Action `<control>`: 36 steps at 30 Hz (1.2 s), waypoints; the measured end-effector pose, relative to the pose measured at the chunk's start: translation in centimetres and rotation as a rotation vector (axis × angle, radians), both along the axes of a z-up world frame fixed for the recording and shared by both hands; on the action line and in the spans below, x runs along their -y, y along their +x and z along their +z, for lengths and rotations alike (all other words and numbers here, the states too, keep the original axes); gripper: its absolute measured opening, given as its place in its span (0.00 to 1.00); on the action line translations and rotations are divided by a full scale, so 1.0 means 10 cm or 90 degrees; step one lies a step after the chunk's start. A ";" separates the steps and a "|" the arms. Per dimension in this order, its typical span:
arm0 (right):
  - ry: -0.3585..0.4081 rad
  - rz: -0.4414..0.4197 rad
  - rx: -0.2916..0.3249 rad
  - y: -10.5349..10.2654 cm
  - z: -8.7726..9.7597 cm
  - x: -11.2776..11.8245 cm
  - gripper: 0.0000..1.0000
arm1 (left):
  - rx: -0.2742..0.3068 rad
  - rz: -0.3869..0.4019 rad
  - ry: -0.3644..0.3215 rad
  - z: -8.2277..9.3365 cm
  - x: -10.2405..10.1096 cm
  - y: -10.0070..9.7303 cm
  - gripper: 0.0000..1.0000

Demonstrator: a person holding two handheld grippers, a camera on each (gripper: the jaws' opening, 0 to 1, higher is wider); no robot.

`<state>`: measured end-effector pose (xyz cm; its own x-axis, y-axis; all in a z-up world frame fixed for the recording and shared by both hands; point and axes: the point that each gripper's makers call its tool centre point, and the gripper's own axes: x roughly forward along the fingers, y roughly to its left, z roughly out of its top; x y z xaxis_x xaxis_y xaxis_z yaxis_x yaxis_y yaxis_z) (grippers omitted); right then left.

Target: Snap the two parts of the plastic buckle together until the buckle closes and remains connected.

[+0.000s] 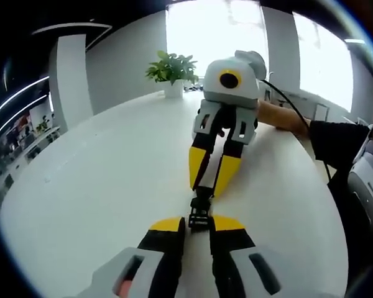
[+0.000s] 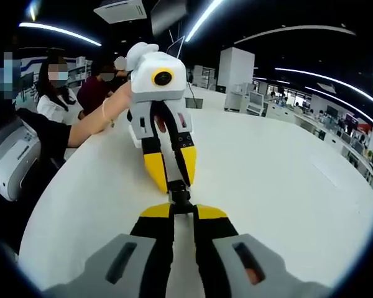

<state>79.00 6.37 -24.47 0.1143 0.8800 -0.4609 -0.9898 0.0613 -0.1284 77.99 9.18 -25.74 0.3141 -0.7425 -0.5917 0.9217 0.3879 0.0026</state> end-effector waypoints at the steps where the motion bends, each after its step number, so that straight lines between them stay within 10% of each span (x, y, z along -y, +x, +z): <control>1: 0.001 0.000 0.000 0.00 0.01 0.00 0.12 | 0.001 0.000 0.000 0.00 0.00 0.00 0.16; 36: 0.007 0.000 0.013 0.02 0.06 0.03 0.12 | 0.037 -0.015 0.010 0.06 0.01 0.03 0.19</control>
